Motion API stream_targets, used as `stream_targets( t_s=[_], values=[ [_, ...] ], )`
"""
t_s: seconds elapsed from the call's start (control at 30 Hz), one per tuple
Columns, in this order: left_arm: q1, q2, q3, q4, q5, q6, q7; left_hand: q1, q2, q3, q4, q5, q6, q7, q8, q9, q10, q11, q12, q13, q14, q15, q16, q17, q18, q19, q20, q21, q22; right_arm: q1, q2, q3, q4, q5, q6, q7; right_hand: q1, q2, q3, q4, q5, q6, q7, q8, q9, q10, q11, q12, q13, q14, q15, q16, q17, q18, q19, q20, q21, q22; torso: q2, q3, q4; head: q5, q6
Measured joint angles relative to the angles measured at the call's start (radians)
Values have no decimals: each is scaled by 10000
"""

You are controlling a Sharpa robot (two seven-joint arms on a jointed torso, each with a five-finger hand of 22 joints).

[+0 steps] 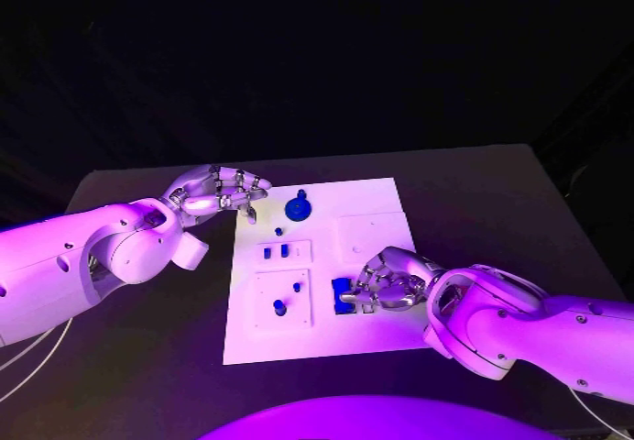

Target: Assemble the parts on the task board

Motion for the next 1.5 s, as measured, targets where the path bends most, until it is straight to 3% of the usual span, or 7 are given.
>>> stream_targets(
  t_s=[0.33,0.43,0.63,0.77,1.07,1.27,1.5],
  values=[
    [0,12,-3,-23,0,0,-4,0,0,4,3,0,0,0,0,-11,0,0,0,-1,0,0,0,0,0,0,0,0,0,370,-940,52,282,1935,-760,651,-105,-12,-502,-39,0,-436,186,-217,-110,3,183,0,0,-21,127,0,-1,1,1,77,0,-1,-4,-12,-9,-18,58],
    [-1,7,-3,-22,0,0,-4,0,0,4,3,0,0,0,0,-11,0,0,0,-8,0,0,0,2,0,0,0,0,0,473,-1345,52,249,2216,-831,723,532,99,-597,-81,0,-557,232,-351,-165,17,207,0,0,13,164,0,-1,0,-17,131,0,-1,-5,-19,-10,-46,68],
    [-1,5,-3,-10,0,-1,-3,0,0,4,3,0,0,0,0,-10,0,0,0,-8,0,0,0,9,0,0,0,0,0,569,-1994,52,-32,1647,-731,696,1562,-446,-536,-80,-6,-924,461,-824,-367,14,418,0,0,13,338,0,-1,0,-18,273,0,-2,-17,-19,-23,-123,77],
    [-2,5,-8,-5,0,-2,7,-2,2,-27,34,0,0,0,0,-10,0,0,0,-7,0,0,0,8,0,0,0,0,0,589,-2258,51,-134,665,-514,582,1746,-629,-525,-69,-39,-989,525,-950,-409,15,488,-50,0,-22,375,0,5,0,-19,344,0,-3,-16,-13,-22,-223,84],
    [-14,5,-15,5,2,-2,23,-54,54,-24,88,0,0,0,0,-10,0,0,0,-7,0,0,0,8,0,0,0,0,0,585,-2483,30,-149,-1348,-86,178,1804,-688,-525,-69,75,-992,528,-950,-419,15,488,-143,-1,15,412,0,7,0,-19,344,0,-3,-10,-1,-12,-357,111],
    [-19,0,-17,12,4,-1,26,-53,53,-24,88,0,0,0,0,-10,0,0,0,-7,0,0,0,7,-1,-1,0,0,0,478,-2444,6,-142,-2085,184,-104,1798,-688,-528,-66,78,-603,389,-850,-339,16,488,-143,-1,15,412,0,6,1,-19,344,0,-4,-2,-6,-5,-369,107],
    [-22,-21,-19,20,5,1,28,-53,53,-24,88,0,0,0,-1,-9,0,0,0,-6,0,0,0,7,0,-1,0,0,0,263,-2307,-11,-158,-2564,742,-489,1021,-644,-597,3,78,-287,256,-771,-305,32,395,-143,-1,-24,368,-60,5,1,-19,344,0,-4,-1,-13,-3,-353,90]
  ],
)
